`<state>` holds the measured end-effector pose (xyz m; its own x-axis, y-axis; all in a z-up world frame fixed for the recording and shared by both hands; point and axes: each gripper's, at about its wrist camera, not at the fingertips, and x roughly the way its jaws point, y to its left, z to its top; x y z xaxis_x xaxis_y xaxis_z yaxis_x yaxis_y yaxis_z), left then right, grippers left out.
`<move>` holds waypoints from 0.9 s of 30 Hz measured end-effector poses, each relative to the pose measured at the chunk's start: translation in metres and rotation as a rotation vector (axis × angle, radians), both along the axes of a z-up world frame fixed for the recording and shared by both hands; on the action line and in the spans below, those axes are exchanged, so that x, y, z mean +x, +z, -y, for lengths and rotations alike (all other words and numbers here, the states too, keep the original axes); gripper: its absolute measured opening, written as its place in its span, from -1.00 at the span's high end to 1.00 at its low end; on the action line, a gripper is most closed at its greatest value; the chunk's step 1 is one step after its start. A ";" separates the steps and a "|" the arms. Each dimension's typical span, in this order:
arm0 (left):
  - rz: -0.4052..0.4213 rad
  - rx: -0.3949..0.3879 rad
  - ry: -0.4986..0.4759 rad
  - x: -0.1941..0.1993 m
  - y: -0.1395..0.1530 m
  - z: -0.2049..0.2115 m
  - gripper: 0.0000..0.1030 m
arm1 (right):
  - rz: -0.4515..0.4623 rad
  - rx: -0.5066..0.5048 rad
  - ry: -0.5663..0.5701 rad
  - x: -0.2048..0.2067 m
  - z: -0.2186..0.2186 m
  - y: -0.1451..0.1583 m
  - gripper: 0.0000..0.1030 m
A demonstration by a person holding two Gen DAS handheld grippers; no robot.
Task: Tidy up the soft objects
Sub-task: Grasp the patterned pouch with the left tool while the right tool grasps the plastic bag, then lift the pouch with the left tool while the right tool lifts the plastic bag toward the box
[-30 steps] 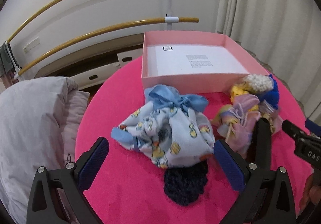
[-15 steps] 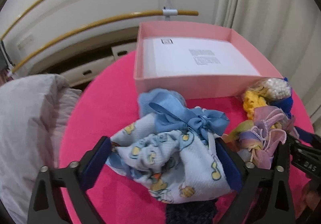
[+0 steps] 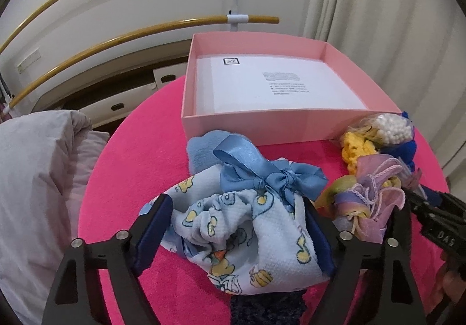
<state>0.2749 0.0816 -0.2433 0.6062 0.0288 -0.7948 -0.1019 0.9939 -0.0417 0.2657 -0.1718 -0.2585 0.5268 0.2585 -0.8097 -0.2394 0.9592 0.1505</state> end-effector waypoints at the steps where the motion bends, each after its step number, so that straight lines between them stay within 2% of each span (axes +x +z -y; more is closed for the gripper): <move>1: 0.001 0.001 -0.002 -0.001 0.000 0.000 -0.47 | 0.008 -0.012 0.004 0.000 -0.003 0.000 0.09; 6: 0.006 -0.051 -0.012 -0.013 0.006 -0.006 -0.41 | 0.005 0.039 0.002 -0.013 0.004 0.004 0.22; 11: 0.025 -0.033 -0.014 -0.029 0.017 -0.001 -0.40 | 0.017 0.088 -0.009 -0.030 0.018 0.016 0.23; 16: 0.090 0.007 -0.017 -0.052 0.038 0.009 -0.41 | 0.054 0.120 -0.017 -0.042 0.024 0.038 0.23; 27: 0.170 -0.005 -0.027 -0.084 0.084 0.015 -0.41 | 0.129 0.122 -0.004 -0.056 0.016 0.071 0.24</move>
